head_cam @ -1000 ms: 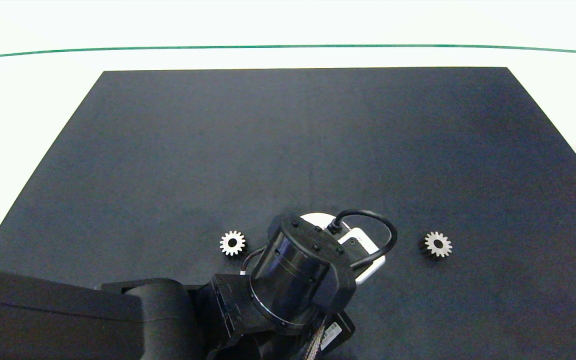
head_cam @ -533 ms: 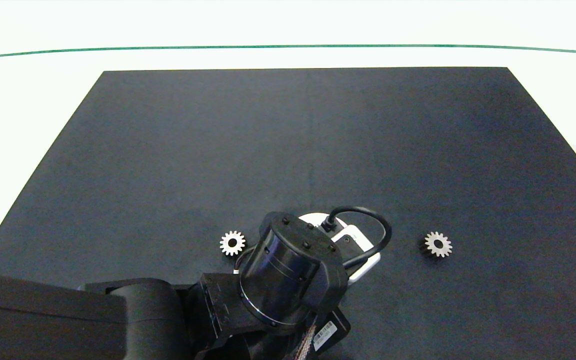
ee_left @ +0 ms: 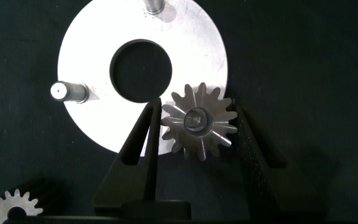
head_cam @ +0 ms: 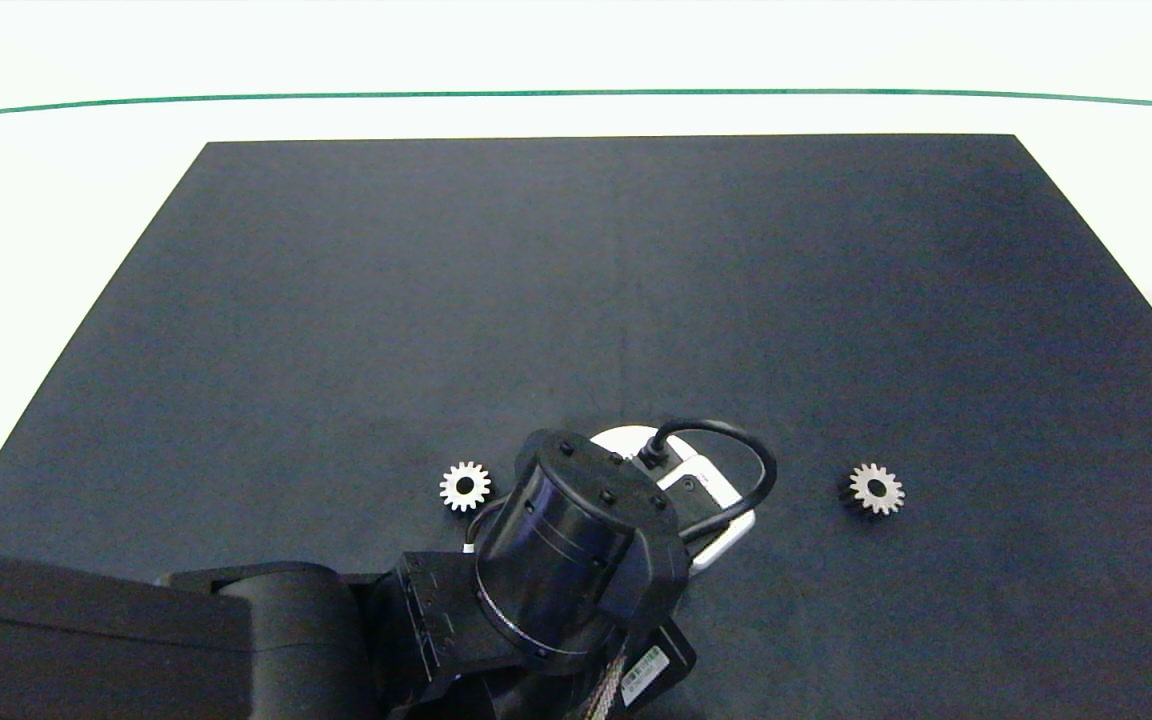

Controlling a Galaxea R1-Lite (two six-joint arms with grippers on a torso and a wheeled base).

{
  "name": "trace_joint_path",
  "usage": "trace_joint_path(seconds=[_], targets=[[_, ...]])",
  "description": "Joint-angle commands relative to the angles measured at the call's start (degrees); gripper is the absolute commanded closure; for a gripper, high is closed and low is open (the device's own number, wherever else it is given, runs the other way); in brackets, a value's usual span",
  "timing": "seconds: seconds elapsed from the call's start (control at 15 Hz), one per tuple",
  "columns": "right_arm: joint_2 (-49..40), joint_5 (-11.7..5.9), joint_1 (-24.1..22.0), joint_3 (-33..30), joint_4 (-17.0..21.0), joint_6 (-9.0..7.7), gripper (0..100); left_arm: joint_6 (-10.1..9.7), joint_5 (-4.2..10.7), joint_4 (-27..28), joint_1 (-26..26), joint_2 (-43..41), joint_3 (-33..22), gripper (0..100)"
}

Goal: Install three planetary gears onto the carrier pins

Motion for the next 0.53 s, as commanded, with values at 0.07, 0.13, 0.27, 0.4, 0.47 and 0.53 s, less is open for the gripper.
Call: trace_joint_path(seconds=[0.07, 0.13, 0.27, 0.4, 0.47, 0.53], targets=[[-0.09, -0.03, -0.06, -0.06, 0.15, -0.04, 0, 0.11, 0.12, -1.09, 0.01, 0.04, 0.01, 78], [-0.18, -0.03, -0.06, -0.06, 0.15, -0.04, 0, 0.11, 0.12, -1.17, 0.01, 0.22, 0.01, 78], [-0.18, -0.03, -0.06, -0.15, 0.06, -0.04, 0, 0.2, 0.12, -1.17, -0.16, 0.31, 0.01, 78], [-0.09, -0.03, -0.06, -0.15, 0.06, -0.04, 0, 0.11, 0.12, -1.35, -0.07, 0.48, 0.01, 78], [-0.09, -0.03, -0.06, -0.15, 0.06, -0.04, 0, 0.11, 0.12, -1.35, -0.07, 0.57, 0.1, 78], [-0.09, -0.03, -0.06, -0.15, 0.06, -0.04, 0, 0.11, 0.12, -1.44, -0.07, 0.84, 0.19, 78]])
